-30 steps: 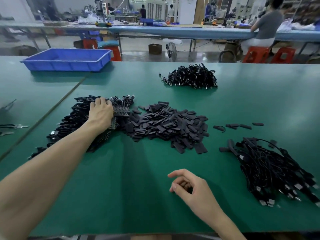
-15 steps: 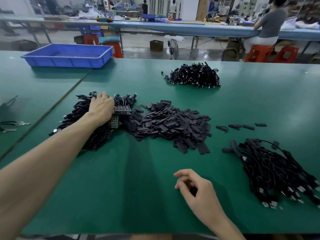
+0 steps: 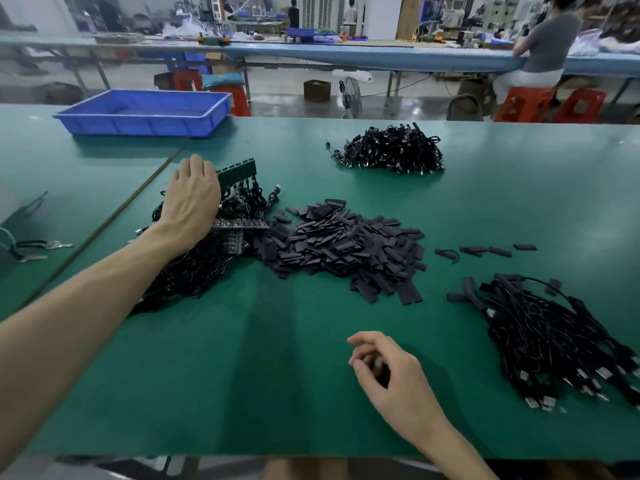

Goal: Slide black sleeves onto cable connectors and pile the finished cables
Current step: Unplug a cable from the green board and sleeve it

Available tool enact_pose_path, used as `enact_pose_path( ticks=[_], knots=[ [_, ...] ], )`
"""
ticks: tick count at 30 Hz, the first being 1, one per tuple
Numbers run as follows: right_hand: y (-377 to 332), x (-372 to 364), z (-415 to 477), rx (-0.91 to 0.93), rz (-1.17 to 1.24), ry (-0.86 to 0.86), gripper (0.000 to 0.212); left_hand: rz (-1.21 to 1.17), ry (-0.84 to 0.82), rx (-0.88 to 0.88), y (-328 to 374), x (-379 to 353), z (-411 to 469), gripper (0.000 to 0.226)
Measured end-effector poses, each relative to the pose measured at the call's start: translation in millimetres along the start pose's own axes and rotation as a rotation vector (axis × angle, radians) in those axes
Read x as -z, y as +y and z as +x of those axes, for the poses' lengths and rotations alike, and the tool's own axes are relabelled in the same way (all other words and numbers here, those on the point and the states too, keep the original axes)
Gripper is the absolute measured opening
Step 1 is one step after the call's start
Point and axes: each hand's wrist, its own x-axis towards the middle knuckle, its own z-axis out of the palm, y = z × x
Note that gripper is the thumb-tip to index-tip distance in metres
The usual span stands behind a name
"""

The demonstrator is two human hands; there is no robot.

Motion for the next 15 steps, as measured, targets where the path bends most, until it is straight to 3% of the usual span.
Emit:
enact_pose_path(
  ticks=[6, 9, 15],
  knots=[
    [0, 0, 0, -0.013, 0.012, -0.004, 0.027, -0.118, 0.332, -0.048, 13, 77, 10, 0.016],
    [1, 1, 0, -0.019, 0.056, 0.020, 0.025, -0.226, 0.373, -0.096, 33, 114, -1, 0.012],
    [3, 7, 2, -0.124, 0.265, 0.178, 0.025, -0.867, -0.278, 0.025, 67, 135, -44, 0.034]
  ],
)
